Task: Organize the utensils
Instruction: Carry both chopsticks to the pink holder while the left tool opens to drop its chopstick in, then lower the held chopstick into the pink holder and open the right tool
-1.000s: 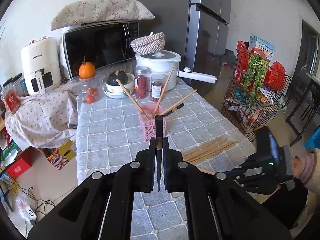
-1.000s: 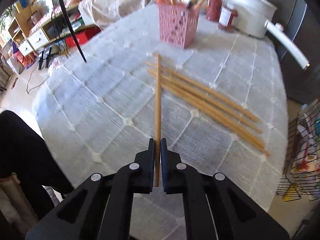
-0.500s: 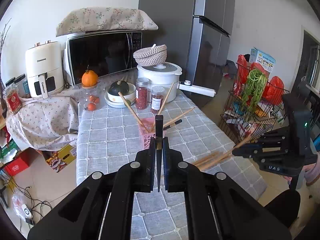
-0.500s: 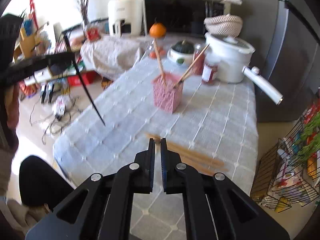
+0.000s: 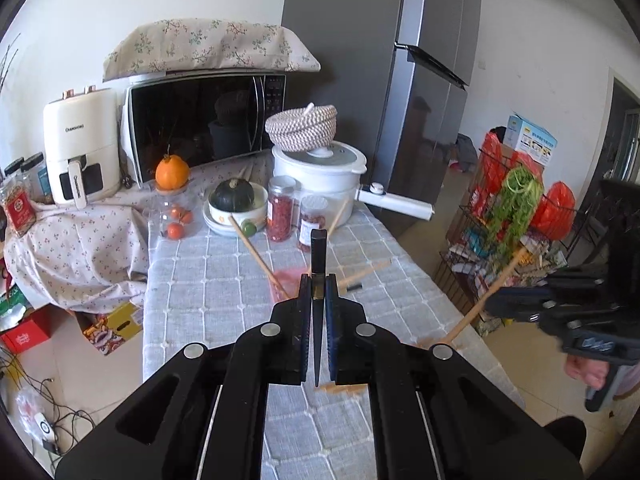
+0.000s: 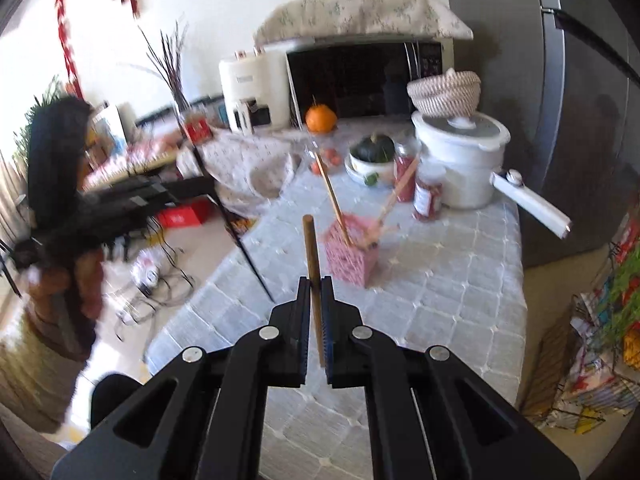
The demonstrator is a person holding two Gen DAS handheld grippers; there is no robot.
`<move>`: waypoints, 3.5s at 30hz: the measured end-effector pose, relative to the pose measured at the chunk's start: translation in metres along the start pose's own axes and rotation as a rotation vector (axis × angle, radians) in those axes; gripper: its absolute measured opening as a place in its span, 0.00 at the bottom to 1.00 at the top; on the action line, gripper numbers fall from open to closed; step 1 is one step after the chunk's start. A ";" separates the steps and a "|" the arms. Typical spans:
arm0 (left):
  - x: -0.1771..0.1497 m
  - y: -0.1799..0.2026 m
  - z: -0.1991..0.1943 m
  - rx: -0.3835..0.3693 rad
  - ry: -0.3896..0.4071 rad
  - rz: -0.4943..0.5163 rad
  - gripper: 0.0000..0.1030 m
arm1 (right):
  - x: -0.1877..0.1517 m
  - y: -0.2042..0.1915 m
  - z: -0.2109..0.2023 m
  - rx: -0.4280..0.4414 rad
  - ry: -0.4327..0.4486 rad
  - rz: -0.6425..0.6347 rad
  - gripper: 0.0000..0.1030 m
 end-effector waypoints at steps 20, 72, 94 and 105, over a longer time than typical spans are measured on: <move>0.044 -0.046 0.117 0.022 -0.024 -0.104 0.13 | 0.147 0.034 0.059 -0.025 0.150 0.046 0.05; -0.052 -0.068 0.045 -0.032 -0.019 -0.383 0.74 | -0.113 0.291 0.254 0.110 -0.078 1.678 0.56; -0.049 -0.082 0.031 0.079 0.054 -0.376 0.74 | 0.154 0.155 0.039 -0.242 0.455 0.554 0.06; -0.049 -0.108 0.018 0.145 0.105 -0.368 0.74 | 0.133 0.062 0.135 -0.411 0.508 0.262 0.06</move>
Point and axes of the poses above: each gripper's, at about its wrist camera, not at the fingertips, and z roughly the way its jaws point, y to its right, x to its top, the point moved 7 cm from there along z, roughly the way its jaws point
